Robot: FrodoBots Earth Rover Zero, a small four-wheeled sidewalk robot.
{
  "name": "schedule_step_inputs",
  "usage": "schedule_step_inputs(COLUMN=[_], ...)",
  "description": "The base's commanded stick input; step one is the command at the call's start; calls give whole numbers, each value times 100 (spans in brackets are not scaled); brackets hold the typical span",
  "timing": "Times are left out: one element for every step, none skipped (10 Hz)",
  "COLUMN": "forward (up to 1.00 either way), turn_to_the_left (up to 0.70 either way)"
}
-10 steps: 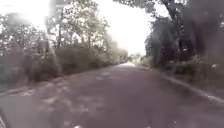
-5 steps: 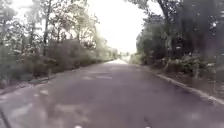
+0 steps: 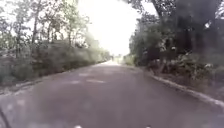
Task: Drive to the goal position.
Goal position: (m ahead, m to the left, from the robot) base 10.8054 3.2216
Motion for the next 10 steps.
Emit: schedule_step_inputs(forward=[100,100,100,100,100,100,100,100,100,100], turn_to_the_left=[-18,-18,-17,-16,-15,-15,-14,-14,-14,-13])
